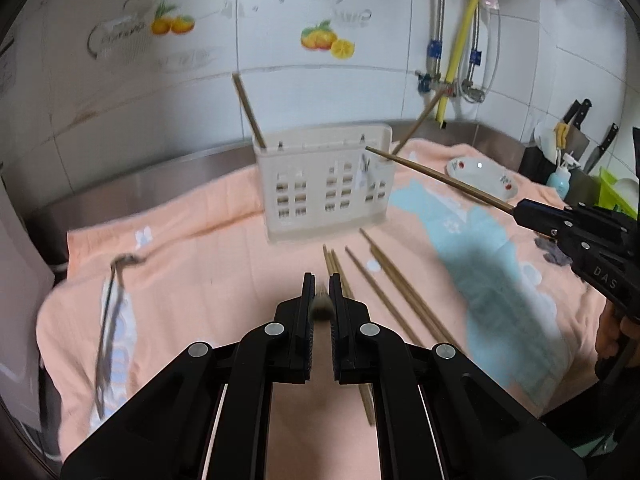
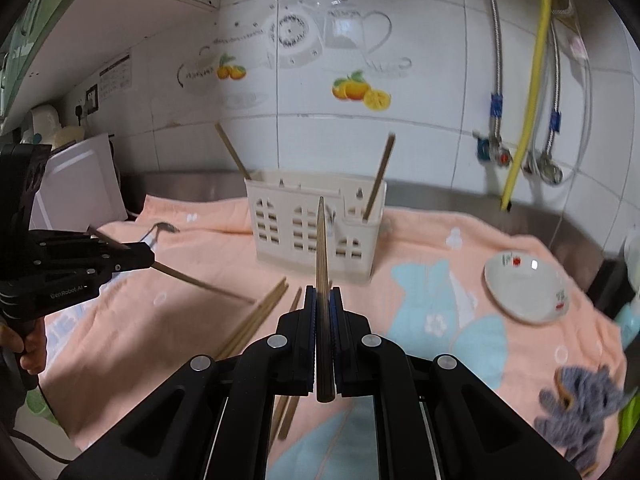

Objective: Organize utensils
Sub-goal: 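Carry the left gripper's chopstick into the holder while the right gripper lowers its chopstick in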

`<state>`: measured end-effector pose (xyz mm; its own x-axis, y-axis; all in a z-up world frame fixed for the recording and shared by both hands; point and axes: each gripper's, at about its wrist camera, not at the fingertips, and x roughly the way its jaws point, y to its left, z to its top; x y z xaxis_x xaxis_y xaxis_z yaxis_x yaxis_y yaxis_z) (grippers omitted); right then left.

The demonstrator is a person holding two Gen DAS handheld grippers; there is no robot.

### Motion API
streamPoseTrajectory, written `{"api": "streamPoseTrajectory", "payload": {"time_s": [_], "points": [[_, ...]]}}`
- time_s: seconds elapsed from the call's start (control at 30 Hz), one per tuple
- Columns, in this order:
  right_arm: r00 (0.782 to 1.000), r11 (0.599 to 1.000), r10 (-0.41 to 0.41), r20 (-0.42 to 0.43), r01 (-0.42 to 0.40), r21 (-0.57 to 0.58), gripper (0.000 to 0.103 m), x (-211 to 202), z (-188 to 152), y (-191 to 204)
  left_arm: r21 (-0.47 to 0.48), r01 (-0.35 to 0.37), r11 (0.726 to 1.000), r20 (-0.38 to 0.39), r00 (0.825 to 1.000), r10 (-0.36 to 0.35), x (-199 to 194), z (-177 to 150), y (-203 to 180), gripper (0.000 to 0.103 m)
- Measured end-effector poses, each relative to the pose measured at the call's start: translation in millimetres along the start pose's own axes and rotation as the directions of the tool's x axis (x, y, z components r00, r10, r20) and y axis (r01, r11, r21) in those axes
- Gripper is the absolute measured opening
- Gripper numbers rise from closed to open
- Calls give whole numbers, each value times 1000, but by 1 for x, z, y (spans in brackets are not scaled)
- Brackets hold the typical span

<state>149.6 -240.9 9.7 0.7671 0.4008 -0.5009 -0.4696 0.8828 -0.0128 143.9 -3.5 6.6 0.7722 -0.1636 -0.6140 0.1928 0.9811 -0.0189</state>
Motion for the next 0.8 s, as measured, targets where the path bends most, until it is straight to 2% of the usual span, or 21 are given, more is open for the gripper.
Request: {"api": "streamPoseTrajectory", "payload": {"time_s": [0.17,0.4,0.67,0.8], "points": [[1000,999,-12,-12,11,-32,7,4,30,-7,38,-2,999,66,998,0,-12,34,-4,6],[995,991,-45,-94,33,-132,7,11,53,-11,66,-10,998,135,991,1,-24,74,-2,6],[977,976,-58,-204,12,-218,7,18,78,-17,55,-27,998,218,976,14,-37,114,6,6],[959,968,-67,-275,-4,-252,7,29,86,-18,48,-47,998,253,967,33,-38,139,12,6]]}}
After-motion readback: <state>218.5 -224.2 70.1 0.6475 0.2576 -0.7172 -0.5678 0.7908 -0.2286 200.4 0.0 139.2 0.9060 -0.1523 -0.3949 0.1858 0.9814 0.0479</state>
